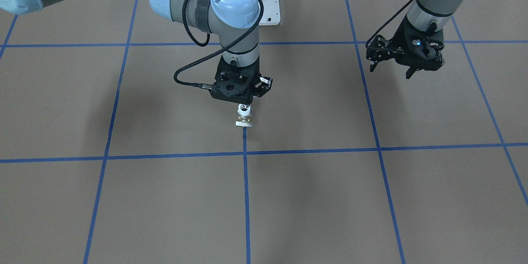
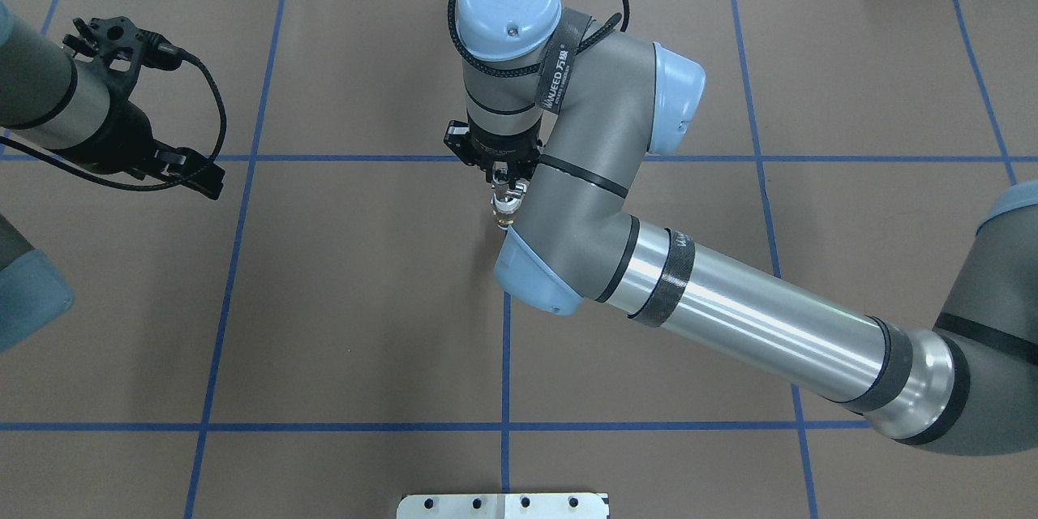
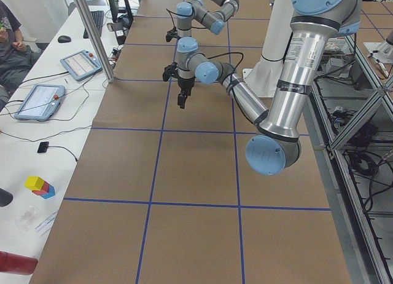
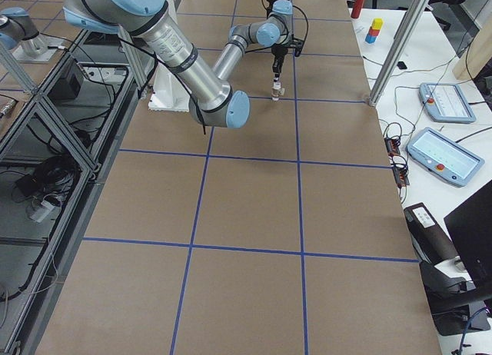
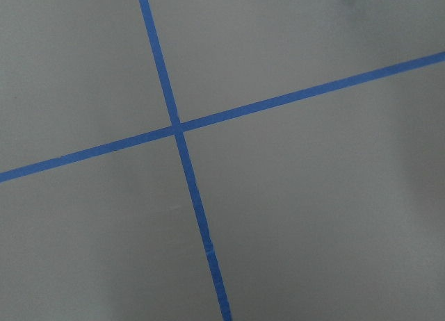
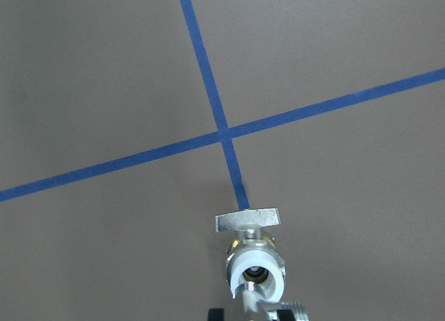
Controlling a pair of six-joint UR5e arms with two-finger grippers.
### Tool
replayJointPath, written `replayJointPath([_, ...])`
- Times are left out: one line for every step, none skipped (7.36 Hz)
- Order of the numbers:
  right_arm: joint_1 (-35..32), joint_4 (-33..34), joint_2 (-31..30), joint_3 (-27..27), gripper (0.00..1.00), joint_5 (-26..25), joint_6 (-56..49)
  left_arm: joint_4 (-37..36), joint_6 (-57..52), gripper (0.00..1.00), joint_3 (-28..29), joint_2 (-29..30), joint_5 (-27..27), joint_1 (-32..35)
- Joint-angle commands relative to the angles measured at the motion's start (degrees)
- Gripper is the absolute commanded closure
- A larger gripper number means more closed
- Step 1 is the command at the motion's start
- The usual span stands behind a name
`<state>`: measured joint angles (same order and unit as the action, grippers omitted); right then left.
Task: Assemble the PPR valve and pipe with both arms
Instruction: 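Lower the elbow onto the valve top and press it in with the right gripper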
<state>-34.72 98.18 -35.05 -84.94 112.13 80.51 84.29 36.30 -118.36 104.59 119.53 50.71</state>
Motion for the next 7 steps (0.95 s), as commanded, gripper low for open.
replayJointPath([0.0, 0.08, -0.02, 0.22, 1.0, -0.33, 0.0, 0.0, 0.0, 0.01, 0.06, 0.0, 0.0, 0.0])
replayJointPath([0.0, -0.01, 0.15, 0.39, 1.0, -0.76, 0.0, 0.0, 0.0, 0.01, 0.06, 0.0, 0.0, 0.0])
replayJointPath([0.0, -0.01, 0.07, 0.39, 1.0, -0.86, 0.0, 0.0, 0.0, 0.01, -0.03, 0.0, 0.0, 0.0])
replayJointPath([0.0, -0.01, 0.07, 0.57, 1.0, -0.86, 0.0, 0.0, 0.0, 0.01, -0.12, 0.0, 0.0, 0.0])
replayJointPath([0.0, -0.01, 0.15, 0.57, 1.0, -0.94, 0.0, 0.0, 0.09, 0.01, -0.12, 0.09, 0.0, 0.0])
replayJointPath([0.0, -0.01, 0.15, 0.65, 1.0, -0.95, 0.0, 0.0, 0.09, 0.01, -0.12, 0.0, 0.0, 0.0])
replayJointPath([0.17, -0.01, 0.07, 0.66, 1.0, -0.95, 0.0, 0.0, 0.09, 0.01, -0.12, 0.09, 0.0, 0.0])
